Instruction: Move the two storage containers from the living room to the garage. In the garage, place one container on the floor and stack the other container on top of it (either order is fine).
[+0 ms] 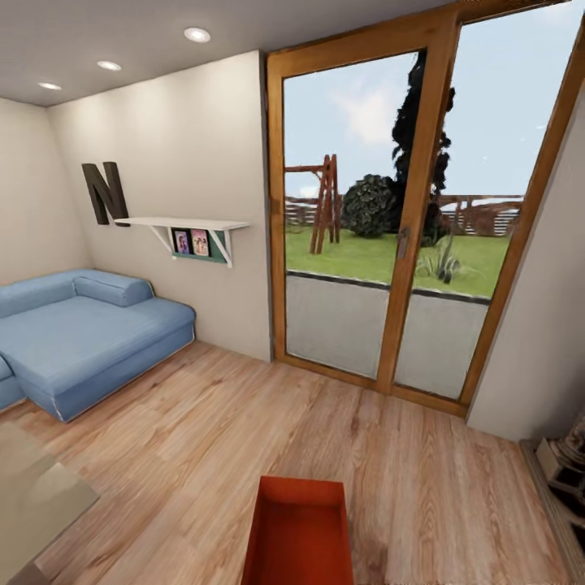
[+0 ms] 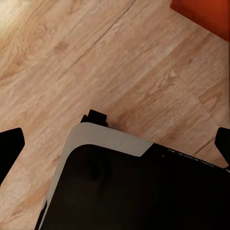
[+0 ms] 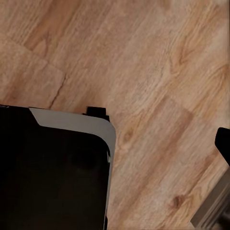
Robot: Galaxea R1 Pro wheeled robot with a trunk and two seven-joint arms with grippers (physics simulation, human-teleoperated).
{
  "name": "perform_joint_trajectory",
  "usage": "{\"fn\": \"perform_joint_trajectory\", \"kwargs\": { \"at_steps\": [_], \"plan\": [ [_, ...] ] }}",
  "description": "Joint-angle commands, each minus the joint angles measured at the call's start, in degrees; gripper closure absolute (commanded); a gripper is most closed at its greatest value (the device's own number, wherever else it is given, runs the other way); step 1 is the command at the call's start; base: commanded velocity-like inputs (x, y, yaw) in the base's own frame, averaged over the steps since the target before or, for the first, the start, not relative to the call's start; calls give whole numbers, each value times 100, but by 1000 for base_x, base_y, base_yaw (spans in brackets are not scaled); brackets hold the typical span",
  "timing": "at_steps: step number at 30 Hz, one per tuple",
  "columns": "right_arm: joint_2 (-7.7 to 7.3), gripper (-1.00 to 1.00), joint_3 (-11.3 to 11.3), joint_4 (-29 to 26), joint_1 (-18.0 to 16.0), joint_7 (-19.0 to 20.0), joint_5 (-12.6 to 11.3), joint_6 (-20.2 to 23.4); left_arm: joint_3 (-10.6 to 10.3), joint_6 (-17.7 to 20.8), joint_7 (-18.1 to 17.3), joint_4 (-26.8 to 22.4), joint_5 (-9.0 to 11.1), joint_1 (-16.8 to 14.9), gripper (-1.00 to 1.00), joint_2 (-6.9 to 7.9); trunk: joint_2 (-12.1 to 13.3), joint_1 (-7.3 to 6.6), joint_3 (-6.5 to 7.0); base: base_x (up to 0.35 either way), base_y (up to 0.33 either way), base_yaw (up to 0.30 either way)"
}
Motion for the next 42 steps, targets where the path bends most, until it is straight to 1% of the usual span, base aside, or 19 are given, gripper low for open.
{"fn": "perform_joint_trajectory", "kwargs": {
  "at_steps": [1,9,12,24,36,42],
  "plan": [
    [2,-100,50,17,-8,-3,-57,-32,-14,-7,-1,0,33,-2,-100,1,-5,1,-8,19,-6,-227],
    [2,-100,55,17,-8,-4,-55,-32,-14,-7,-1,0,28,-2,-100,1,-5,1,-8,5,-1,-231],
    [1,-100,55,17,-8,-4,-53,-32,-14,-7,-1,0,29,-2,-100,1,-5,1,-8,17,2,-99],
    [-31,-100,91,17,-8,27,-38,-25,-14,-7,-1,0,33,-2,-100,1,-5,1,-8,151,143,-7],
    [-25,-100,80,17,-8,11,-31,-32,-14,-7,-1,0,33,-2,-100,1,-5,1,-8,16,11,0],
    [-24,-100,75,17,-8,-2,-31,-32,-14,-7,-1,0,33,-2,-100,1,-5,1,-8,174,0,0]
  ]
}}
